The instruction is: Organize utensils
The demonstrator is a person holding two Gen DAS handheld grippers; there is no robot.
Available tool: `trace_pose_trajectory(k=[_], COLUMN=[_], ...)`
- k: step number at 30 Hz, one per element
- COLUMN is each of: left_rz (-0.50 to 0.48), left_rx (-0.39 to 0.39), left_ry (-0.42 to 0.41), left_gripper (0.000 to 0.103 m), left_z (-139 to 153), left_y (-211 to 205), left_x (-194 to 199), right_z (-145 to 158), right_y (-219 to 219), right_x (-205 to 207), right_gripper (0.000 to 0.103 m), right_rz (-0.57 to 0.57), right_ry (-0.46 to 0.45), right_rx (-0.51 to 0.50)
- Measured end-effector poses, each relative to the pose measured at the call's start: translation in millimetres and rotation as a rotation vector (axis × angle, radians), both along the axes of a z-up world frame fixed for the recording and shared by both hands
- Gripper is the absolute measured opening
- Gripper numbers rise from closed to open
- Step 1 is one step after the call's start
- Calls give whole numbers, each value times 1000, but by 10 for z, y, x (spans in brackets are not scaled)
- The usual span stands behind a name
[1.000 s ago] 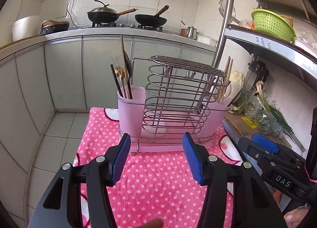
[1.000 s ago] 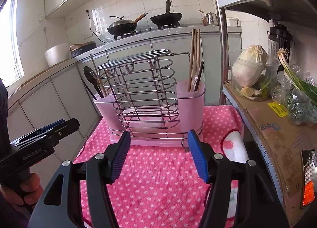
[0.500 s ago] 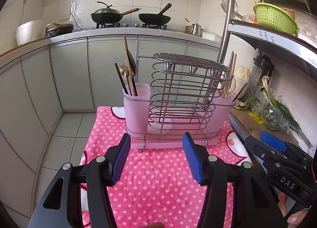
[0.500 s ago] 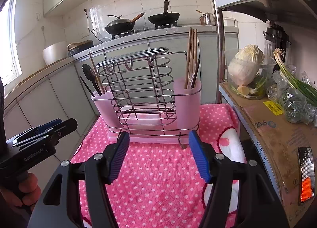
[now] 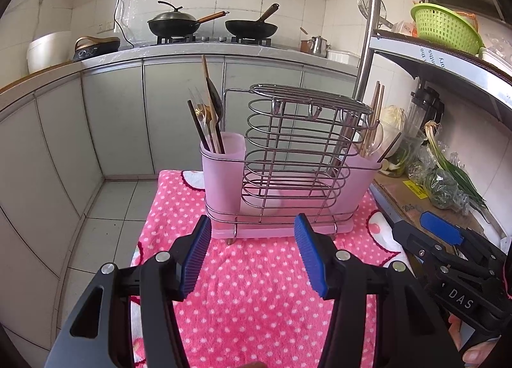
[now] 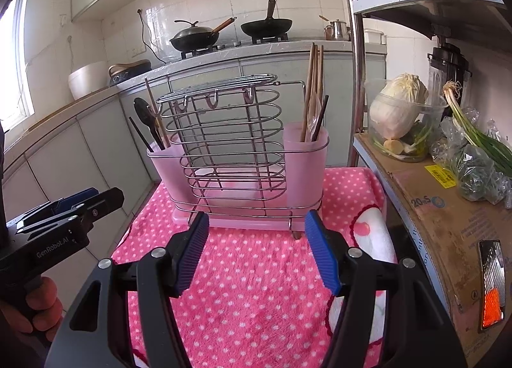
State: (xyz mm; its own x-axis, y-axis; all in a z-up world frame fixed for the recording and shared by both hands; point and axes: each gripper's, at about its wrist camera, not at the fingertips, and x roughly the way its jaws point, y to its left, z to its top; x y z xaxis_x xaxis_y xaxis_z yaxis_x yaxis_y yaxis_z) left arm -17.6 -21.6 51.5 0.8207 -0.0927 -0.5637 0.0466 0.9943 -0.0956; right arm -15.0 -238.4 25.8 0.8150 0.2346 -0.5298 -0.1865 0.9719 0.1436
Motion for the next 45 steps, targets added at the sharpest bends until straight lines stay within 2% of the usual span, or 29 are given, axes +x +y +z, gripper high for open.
trace_pose_trajectory(k=[45], left_rz=[-1], left_rx=[4], left_ry=[4], left_gripper=[53], left_z=[-14], left_y=[18], left_x=[18], right_z=[5], right_y=[20], right_x=[28], right_gripper=[63], right_rz=[-2], right_ry=[2], right_rx=[-5])
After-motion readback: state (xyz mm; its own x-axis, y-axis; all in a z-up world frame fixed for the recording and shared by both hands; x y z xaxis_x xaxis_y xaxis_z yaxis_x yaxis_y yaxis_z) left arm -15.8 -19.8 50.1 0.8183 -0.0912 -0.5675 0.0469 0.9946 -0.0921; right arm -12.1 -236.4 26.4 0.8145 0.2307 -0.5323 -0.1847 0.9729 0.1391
